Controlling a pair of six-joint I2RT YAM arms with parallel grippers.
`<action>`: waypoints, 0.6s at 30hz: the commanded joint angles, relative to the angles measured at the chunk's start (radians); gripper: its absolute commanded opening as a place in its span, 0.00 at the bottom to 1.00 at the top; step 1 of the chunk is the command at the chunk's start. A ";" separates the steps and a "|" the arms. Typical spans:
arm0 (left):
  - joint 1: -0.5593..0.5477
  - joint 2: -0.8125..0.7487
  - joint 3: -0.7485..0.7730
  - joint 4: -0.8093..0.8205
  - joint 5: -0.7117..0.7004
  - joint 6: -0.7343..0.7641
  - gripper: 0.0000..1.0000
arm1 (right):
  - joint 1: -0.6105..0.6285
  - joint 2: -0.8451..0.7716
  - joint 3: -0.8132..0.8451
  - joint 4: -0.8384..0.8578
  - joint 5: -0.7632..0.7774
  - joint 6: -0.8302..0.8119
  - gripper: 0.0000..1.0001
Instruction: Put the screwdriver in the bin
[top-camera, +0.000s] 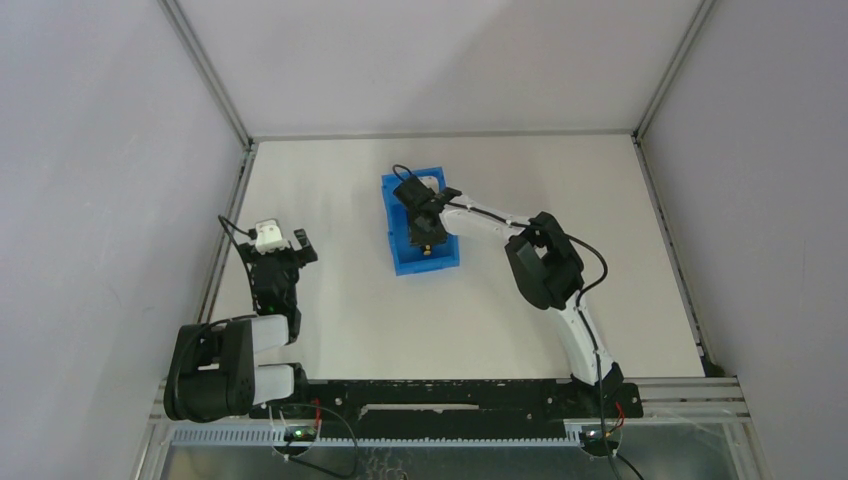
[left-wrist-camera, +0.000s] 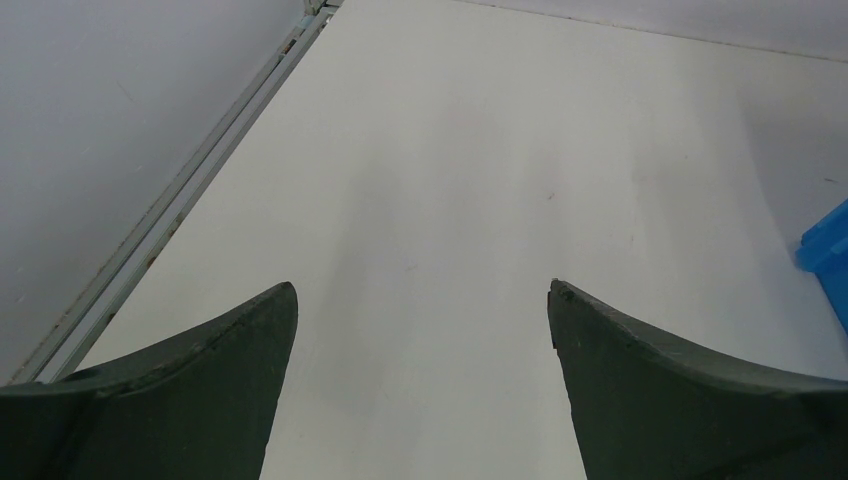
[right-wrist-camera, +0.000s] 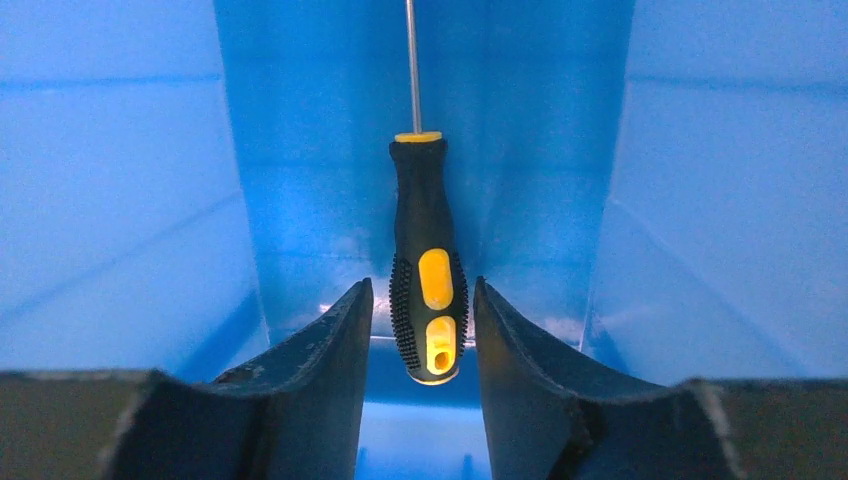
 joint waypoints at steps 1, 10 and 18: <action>-0.006 -0.007 0.032 0.029 -0.004 0.018 1.00 | 0.009 -0.057 0.012 0.028 0.004 -0.010 0.54; -0.006 -0.007 0.033 0.029 -0.005 0.019 1.00 | 0.017 -0.233 0.079 -0.015 0.032 -0.091 0.62; -0.006 -0.007 0.033 0.029 -0.003 0.018 1.00 | -0.053 -0.473 -0.068 -0.010 0.214 -0.194 0.99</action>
